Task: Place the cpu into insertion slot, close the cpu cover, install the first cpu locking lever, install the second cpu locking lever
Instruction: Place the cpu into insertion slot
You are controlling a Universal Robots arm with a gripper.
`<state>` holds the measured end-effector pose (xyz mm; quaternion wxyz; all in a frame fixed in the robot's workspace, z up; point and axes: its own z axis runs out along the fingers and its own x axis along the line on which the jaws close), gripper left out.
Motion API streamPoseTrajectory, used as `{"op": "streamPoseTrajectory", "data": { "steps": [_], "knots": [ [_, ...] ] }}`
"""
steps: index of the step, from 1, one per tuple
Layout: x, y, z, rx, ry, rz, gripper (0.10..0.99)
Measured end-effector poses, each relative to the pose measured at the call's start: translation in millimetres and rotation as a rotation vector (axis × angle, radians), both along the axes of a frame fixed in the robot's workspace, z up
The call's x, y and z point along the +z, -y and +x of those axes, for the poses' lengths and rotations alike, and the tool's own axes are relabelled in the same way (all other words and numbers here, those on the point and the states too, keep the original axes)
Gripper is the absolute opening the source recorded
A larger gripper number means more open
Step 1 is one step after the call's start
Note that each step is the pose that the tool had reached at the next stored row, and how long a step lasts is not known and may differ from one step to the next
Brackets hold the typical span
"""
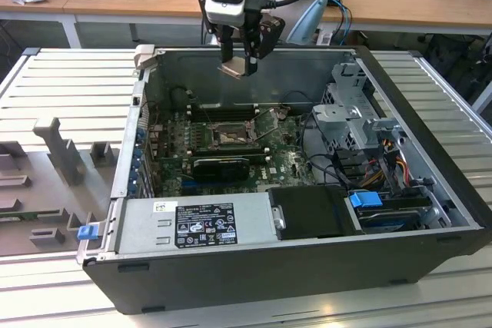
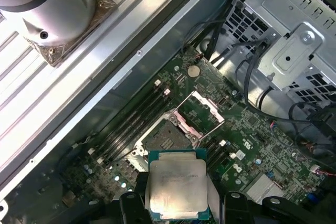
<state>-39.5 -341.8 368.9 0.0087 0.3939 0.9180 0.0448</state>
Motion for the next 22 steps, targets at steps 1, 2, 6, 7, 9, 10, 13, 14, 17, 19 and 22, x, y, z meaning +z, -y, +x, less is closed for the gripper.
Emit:
{"op": "streamPoseTrajectory", "data": {
  "steps": [1,2,6,7,9,10,13,14,17,19,22],
  "knots": [
    [0.0,0.0,0.0,-0.003,0.0001,0.000,0.525],
    [0.0,0.0,0.0,-0.006,0.0000,0.000,0.525],
    [0.0,0.0,0.0,-0.016,0.0000,0.000,0.525],
    [0.0,0.0,0.0,-0.018,0.0000,0.000,0.525],
    [0.0,0.0,0.0,-0.024,0.0001,0.000,0.525],
    [0.0,0.0,0.0,-0.028,0.0001,0.000,0.525],
    [-0.1,0.0,0.0,-0.051,0.0001,0.000,0.525],
    [-0.2,0.0,0.0,-0.061,0.0001,0.000,0.525],
    [-0.4,0.0,0.0,-0.099,0.0000,0.000,0.525],
    [-0.5,0.0,0.0,-0.115,0.0000,0.000,0.525],
    [-0.5,0.0,0.0,-0.141,0.0000,0.000,0.525]
  ]
}}
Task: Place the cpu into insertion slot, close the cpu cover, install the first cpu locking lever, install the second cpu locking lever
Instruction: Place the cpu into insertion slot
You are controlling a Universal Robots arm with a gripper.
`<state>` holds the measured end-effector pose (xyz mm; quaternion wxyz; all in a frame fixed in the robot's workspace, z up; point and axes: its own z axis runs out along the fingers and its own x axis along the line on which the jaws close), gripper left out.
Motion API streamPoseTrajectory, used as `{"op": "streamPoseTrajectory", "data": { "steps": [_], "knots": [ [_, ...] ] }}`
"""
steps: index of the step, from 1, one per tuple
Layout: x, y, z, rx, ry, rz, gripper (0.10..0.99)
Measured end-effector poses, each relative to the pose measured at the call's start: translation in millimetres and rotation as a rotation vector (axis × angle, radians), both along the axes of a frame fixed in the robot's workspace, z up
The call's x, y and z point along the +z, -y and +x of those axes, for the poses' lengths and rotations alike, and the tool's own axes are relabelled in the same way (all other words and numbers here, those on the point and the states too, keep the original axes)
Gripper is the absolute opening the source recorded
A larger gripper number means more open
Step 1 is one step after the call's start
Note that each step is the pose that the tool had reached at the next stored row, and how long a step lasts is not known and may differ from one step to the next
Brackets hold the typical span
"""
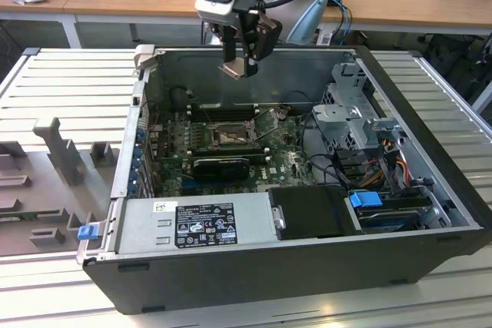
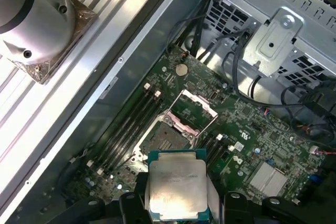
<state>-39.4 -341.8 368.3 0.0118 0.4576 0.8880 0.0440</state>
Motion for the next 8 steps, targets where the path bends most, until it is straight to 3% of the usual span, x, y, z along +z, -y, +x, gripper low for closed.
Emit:
{"op": "streamPoseTrajectory", "data": {
  "steps": [8],
  "knots": [
    [0.0,0.0,0.0,-0.035,0.0000,0.000,0.525]
  ]
}}
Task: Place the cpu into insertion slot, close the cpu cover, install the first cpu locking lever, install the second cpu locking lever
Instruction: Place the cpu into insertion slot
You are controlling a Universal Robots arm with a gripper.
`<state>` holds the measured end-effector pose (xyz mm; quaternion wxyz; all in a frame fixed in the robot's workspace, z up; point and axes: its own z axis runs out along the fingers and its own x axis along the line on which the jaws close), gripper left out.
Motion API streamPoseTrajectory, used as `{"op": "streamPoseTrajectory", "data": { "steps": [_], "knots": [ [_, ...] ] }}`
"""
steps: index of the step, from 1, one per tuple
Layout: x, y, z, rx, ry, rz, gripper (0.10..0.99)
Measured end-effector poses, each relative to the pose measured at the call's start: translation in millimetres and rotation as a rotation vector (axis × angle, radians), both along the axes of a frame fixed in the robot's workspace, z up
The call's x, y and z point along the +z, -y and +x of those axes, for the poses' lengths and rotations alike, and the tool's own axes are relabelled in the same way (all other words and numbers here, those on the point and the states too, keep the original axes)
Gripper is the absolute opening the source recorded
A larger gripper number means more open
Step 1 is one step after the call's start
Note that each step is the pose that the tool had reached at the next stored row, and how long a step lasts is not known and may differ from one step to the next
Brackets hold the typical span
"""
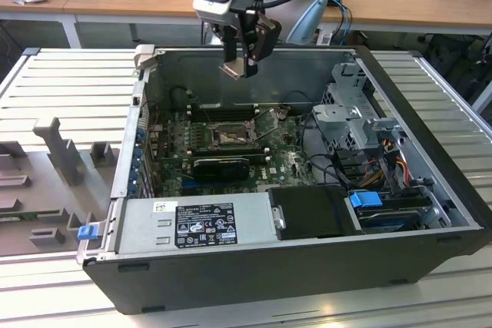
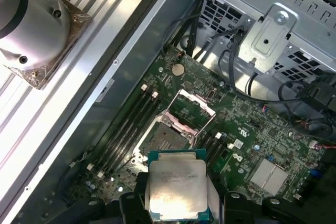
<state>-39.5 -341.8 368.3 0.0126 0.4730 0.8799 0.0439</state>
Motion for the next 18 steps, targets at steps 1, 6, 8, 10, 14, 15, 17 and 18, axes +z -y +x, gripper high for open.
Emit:
{"op": "streamPoseTrajectory", "data": {
  "steps": [1,6,8,10,14,15,17,18],
  "knots": [
    [0.0,0.0,0.0,-0.003,0.0000,0.000,0.525],
    [0.0,0.0,0.0,-0.021,0.0000,0.000,0.525],
    [-0.1,0.0,0.0,-0.032,0.0001,0.000,0.525],
    [-0.1,0.0,0.0,-0.043,0.0000,0.000,0.525],
    [-0.2,0.0,0.0,-0.062,0.0000,0.000,0.525],
    [-0.2,0.0,0.0,-0.065,0.0000,0.000,0.525],
    [-0.1,0.0,0.0,-0.070,0.0000,0.000,0.525],
    [-0.2,0.0,0.0,-0.071,0.0000,0.000,0.525]
  ]
}}
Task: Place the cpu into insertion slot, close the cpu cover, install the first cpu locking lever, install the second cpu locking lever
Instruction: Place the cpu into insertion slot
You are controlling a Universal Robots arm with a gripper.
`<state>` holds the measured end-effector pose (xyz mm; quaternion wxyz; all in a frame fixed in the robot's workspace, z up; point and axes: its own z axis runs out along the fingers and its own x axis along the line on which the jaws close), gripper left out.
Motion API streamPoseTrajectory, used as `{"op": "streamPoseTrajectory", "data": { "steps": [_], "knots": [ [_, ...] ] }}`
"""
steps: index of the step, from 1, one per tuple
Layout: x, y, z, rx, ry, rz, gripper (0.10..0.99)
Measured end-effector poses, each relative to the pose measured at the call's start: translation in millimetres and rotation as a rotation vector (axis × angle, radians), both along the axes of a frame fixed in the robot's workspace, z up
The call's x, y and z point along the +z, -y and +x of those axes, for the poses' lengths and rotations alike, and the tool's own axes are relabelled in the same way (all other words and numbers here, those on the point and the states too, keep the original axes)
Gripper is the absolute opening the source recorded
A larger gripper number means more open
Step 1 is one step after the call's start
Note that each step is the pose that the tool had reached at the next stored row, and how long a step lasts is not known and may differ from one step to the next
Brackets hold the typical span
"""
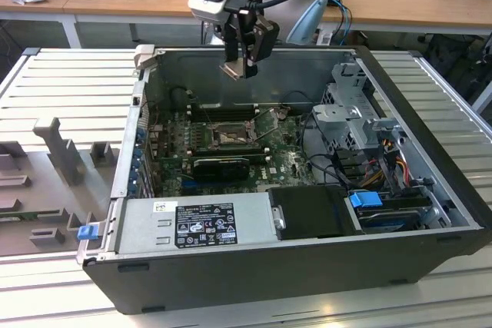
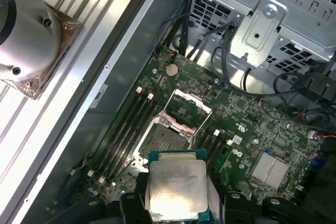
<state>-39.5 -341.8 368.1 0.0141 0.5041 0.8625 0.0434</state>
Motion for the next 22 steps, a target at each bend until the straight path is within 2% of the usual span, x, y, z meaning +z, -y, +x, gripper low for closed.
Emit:
{"op": "streamPoseTrajectory", "data": {
  "steps": [22],
  "knots": [
    [0.0,0.0,0.0,-0.050,0.0000,0.000,0.525]
  ]
}}
